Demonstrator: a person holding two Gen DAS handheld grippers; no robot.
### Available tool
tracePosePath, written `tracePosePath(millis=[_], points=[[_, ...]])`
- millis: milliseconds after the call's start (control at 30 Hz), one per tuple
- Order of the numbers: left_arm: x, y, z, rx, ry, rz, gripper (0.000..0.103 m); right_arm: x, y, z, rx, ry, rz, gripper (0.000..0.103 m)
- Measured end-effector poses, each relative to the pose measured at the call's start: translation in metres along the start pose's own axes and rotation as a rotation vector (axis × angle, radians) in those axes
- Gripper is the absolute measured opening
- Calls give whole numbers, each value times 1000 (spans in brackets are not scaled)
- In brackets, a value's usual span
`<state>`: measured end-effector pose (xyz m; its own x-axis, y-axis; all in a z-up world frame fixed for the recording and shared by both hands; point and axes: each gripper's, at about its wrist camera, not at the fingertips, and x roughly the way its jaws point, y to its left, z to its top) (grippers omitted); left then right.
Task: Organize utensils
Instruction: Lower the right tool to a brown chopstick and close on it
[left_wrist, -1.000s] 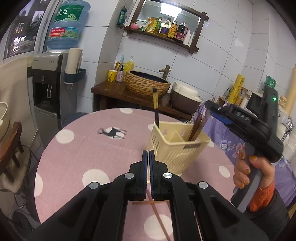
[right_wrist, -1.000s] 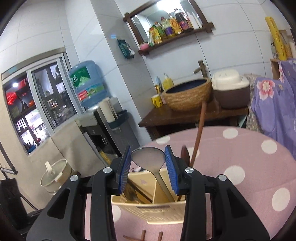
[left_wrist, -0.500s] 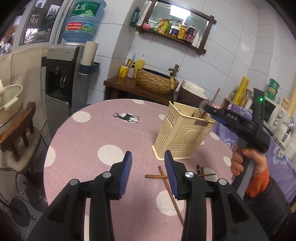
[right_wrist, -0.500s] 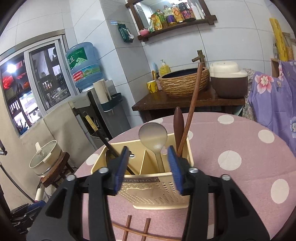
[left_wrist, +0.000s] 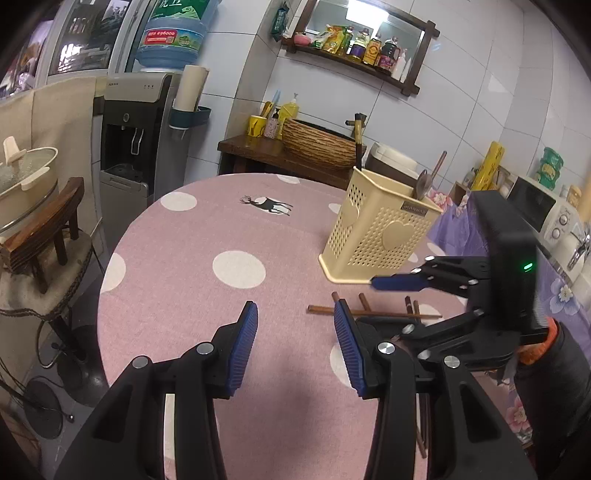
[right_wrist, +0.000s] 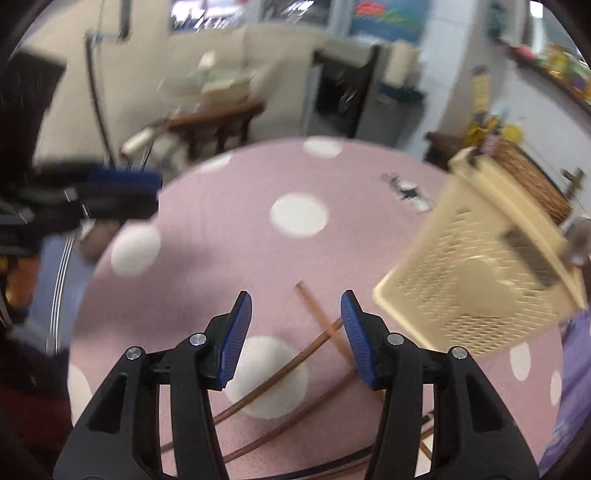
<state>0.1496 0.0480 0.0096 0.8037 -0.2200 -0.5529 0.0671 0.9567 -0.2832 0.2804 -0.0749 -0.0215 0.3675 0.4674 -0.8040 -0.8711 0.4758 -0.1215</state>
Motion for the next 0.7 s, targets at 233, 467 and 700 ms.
tracePosePath(millis=[233,467,700], points=[[-6,6,-12,6,23,12,45,37,-12,7,-46,99,54,36],[-8,11,-17,-1,35,19,45,65,-22,13,-93,176,71,24],[-5,10,-21,4,52,9,45,72,-30,18,-97,206,128,21]])
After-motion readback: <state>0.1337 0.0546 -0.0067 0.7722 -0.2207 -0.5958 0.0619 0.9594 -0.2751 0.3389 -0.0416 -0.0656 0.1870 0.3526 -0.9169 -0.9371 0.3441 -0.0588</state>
